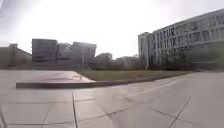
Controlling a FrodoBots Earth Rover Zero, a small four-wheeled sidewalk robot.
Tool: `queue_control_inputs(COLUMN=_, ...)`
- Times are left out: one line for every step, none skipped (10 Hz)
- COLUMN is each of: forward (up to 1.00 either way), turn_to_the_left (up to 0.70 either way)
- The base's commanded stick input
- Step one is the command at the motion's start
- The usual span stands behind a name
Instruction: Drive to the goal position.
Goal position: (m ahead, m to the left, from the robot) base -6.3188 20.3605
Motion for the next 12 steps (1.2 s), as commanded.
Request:
queue_control_inputs(forward=-1.00, turn_to_the_left=-0.40)
queue_control_inputs(forward=-1.00, turn_to_the_left=-0.40)
queue_control_inputs(forward=-0.78, turn_to_the_left=-0.31)
queue_control_inputs(forward=-0.32, turn_to_the_left=-0.13)
queue_control_inputs(forward=1.00, turn_to_the_left=0.40)
queue_control_inputs(forward=1.00, turn_to_the_left=0.40)
queue_control_inputs(forward=1.00, turn_to_the_left=0.40)
queue_control_inputs(forward=1.00, turn_to_the_left=0.40)
queue_control_inputs(forward=1.00, turn_to_the_left=0.40)
queue_control_inputs(forward=1.00, turn_to_the_left=0.40)
queue_control_inputs(forward=1.00, turn_to_the_left=0.40)
queue_control_inputs(forward=1.00, turn_to_the_left=0.40)
